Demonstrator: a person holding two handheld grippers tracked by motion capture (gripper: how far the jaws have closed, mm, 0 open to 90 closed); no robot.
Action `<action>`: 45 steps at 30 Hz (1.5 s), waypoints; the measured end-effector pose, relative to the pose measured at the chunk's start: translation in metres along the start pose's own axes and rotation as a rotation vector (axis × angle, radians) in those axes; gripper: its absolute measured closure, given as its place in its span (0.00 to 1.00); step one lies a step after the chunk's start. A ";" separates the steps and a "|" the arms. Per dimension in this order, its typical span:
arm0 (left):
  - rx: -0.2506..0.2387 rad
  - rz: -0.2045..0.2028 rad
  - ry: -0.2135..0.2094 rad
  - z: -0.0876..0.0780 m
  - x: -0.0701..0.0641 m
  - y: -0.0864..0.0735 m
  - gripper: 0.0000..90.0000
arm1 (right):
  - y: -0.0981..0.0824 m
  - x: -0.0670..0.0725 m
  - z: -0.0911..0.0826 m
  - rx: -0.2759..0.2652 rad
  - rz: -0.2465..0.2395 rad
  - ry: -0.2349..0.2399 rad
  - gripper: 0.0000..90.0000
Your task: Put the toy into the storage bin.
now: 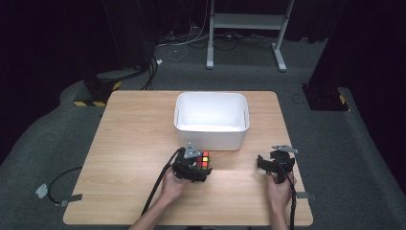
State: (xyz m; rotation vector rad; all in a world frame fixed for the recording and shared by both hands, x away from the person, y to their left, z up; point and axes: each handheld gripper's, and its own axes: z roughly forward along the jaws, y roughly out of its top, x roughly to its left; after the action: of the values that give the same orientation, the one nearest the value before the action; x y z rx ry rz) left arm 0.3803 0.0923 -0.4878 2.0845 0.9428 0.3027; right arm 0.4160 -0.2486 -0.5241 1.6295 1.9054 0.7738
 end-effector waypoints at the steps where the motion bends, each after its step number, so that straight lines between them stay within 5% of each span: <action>1: 0.000 -0.003 -0.003 0.000 0.001 0.000 0.16 | 0.000 0.000 0.000 0.000 0.000 0.000 0.14; 45: -0.010 0.021 -0.050 -0.032 0.004 0.023 0.16 | 0.000 0.001 0.000 -0.001 -0.004 0.003 0.14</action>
State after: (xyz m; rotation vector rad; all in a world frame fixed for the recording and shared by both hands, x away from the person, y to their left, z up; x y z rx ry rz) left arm 0.3784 0.1045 -0.4501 2.0845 0.8890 0.2645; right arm 0.4154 -0.2478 -0.5242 1.6240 1.9092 0.7759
